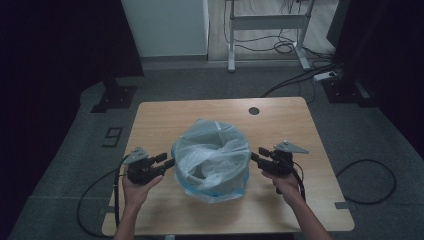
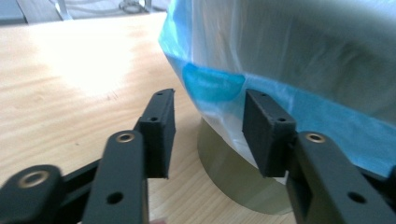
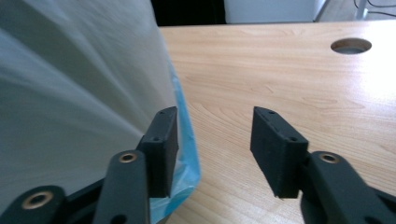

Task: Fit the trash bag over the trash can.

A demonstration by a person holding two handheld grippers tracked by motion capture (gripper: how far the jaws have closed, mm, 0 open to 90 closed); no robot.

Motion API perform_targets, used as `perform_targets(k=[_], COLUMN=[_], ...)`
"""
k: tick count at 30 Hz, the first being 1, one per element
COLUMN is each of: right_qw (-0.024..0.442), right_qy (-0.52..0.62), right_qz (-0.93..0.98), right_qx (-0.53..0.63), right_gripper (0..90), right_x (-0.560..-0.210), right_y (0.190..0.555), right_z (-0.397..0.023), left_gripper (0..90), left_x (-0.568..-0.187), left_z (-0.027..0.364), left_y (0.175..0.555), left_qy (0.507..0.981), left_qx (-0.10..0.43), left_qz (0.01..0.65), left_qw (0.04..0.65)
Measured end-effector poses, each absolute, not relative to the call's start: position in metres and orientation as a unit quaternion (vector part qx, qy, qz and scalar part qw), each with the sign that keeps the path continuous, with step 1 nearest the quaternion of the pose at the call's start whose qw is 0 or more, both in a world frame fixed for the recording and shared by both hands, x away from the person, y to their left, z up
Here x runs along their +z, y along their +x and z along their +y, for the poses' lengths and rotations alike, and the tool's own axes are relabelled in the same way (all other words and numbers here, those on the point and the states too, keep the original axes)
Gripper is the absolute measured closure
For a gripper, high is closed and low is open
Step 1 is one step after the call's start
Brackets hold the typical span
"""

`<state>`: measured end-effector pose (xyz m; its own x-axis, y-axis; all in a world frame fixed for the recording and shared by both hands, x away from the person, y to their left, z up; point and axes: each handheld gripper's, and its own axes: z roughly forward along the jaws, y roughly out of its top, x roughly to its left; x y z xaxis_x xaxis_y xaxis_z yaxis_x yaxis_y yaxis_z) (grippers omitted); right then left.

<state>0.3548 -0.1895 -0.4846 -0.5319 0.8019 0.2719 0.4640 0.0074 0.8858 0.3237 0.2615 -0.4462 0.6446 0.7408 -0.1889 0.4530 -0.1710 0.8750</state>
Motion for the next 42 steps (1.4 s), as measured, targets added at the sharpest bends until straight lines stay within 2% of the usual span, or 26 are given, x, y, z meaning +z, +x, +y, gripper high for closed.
perform_targets(k=[9, 17, 24, 36, 42], right_qw=[0.167, 0.169, 0.169, 0.165, 0.157], right_qy=[0.415, 0.390, 0.396, 0.411, 0.409], right_qz=[0.694, 0.700, 0.695, 0.682, 0.689], right_qx=[0.565, 0.574, 0.577, 0.581, 0.577], right_gripper=[42.3, 42.2, 42.2, 43.4, 44.2], right_x=[-0.474, -0.473, -0.486, -0.498, -0.501], right_y=[0.320, 0.289, 0.271, 0.259, 0.257], right_z=[-0.208, -0.228, -0.253, -0.273, -0.272], left_gripper=[50.6, 49.1, 47.9, 46.9, 61.1], left_x=[-0.412, -0.377, -0.361, -0.348, -0.347], left_z=[0.280, 0.259, 0.238, 0.183, 0.155], left_y=[0.305, 0.306, 0.319, 0.351, 0.358], left_qy=[0.734, 0.763, 0.784, 0.846, 0.889], left_qx=[0.151, 0.142, 0.125, 0.094, 0.073], left_qz=[0.355, 0.291, 0.260, 0.207, 0.172], left_qw=[0.559, 0.559, 0.549, 0.482, 0.417])
